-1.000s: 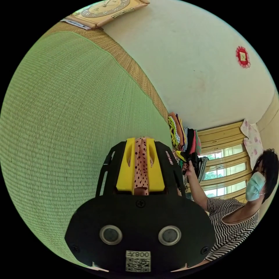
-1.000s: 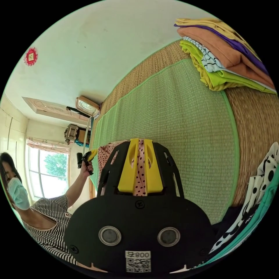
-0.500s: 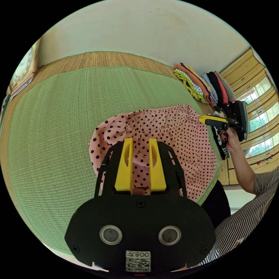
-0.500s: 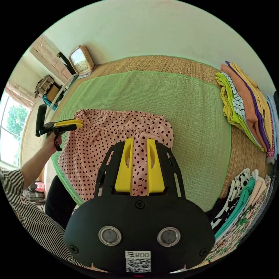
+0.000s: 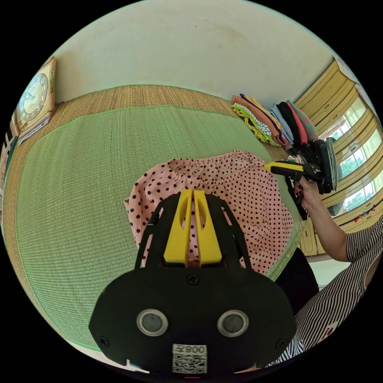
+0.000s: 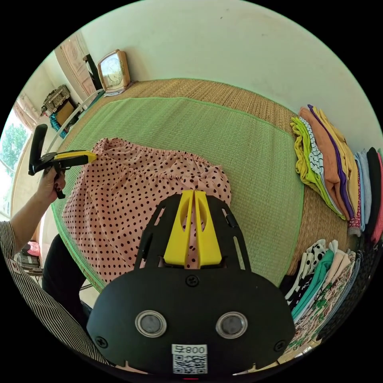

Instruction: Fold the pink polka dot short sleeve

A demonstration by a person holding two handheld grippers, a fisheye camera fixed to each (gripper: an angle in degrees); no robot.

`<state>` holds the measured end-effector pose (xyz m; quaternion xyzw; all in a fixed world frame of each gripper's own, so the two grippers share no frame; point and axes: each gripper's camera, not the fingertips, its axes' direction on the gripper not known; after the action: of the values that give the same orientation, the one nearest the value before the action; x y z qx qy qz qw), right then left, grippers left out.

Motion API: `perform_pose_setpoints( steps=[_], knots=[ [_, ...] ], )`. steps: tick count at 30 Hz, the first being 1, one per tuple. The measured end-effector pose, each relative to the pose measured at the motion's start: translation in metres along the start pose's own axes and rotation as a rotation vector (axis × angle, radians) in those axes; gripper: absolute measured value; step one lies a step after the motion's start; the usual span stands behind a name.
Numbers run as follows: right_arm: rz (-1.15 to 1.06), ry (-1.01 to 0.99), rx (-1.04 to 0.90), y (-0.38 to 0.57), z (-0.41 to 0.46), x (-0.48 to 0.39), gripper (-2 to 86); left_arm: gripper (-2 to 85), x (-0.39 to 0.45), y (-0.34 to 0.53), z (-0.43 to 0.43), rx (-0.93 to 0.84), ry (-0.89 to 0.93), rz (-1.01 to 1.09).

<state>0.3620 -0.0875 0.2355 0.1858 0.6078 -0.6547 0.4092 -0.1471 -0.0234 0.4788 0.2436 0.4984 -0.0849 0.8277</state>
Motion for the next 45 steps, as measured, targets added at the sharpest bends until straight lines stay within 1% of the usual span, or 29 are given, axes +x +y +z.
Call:
perform_pose_setpoints(
  steps=[4,7,12,17,21,27,31,34,36,38,40,42,45],
  knots=[
    [0.015,-0.068,0.073,0.001,-0.024,0.007,0.2,0.3,-0.006,-0.004,-0.016,0.068,0.019,-0.004],
    [0.041,-0.122,0.116,-0.003,-0.035,0.017,0.2,0.3,-0.02,-0.009,-0.016,0.089,0.036,-0.042],
    [0.099,-0.223,0.14,-0.013,-0.032,0.039,0.1,0.3,-0.048,-0.015,-0.006,0.091,0.118,-0.114],
    [0.123,-0.245,0.127,-0.019,-0.023,0.05,0.1,0.4,-0.067,-0.016,-0.001,0.114,0.189,-0.141],
    [0.12,-0.214,0.111,-0.024,-0.017,0.051,0.1,0.5,-0.077,-0.018,-0.001,0.142,0.209,-0.151],
    [0.154,-0.209,0.081,-0.032,-0.003,0.065,0.1,0.4,-0.09,-0.03,0.013,0.139,0.176,-0.185],
    [0.195,-0.209,0.042,-0.04,0.01,0.081,0.1,0.7,-0.098,-0.039,0.038,0.062,0.103,-0.189],
    [0.249,-0.238,-0.018,-0.045,0.033,0.099,0.2,1.2,-0.106,-0.037,0.058,0.006,0.044,-0.198],
    [0.281,-0.282,-0.077,-0.047,0.053,0.11,0.2,1.7,-0.11,-0.034,0.067,-0.016,0.052,-0.19],
    [0.304,-0.314,-0.092,-0.046,0.061,0.117,0.2,2.5,-0.112,-0.027,0.071,-0.013,0.047,-0.184],
    [0.324,-0.343,-0.059,-0.042,0.059,0.124,0.3,2.9,-0.114,-0.019,0.065,0.027,0.077,-0.185],
    [0.358,-0.393,0.016,-0.033,0.049,0.133,0.3,3.2,-0.115,-0.01,0.055,0.085,0.113,-0.177],
    [0.359,-0.411,0.117,-0.02,0.027,0.133,0.4,3.4,-0.113,0.013,0.04,0.147,0.141,-0.164]
  ],
)
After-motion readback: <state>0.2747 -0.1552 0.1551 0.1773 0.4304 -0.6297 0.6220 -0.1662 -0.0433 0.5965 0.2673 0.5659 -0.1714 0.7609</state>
